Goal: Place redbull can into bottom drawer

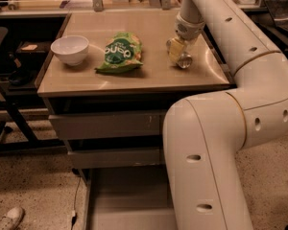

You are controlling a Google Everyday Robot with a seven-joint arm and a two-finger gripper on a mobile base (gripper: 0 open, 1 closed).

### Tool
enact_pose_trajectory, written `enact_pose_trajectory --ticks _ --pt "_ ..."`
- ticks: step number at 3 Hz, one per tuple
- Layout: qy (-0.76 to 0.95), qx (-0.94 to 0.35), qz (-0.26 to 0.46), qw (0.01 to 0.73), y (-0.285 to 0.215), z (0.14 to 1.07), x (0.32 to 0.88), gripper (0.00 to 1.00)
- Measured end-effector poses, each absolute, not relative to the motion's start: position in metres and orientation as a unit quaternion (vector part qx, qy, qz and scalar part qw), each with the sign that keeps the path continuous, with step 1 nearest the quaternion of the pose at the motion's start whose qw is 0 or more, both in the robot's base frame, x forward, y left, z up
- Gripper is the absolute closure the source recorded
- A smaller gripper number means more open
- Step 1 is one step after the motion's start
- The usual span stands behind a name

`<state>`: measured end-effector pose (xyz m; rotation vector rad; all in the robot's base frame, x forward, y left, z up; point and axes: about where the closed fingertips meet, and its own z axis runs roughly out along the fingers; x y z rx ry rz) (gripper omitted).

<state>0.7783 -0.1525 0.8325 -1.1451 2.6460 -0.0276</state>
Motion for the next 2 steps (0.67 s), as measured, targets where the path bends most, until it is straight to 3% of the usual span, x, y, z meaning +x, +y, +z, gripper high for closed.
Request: enact_pose_trajectory --ticks 2 --pt "0.91 -0.394 -0.009 0.129 -0.1525 0.8325 0.7783 0.88"
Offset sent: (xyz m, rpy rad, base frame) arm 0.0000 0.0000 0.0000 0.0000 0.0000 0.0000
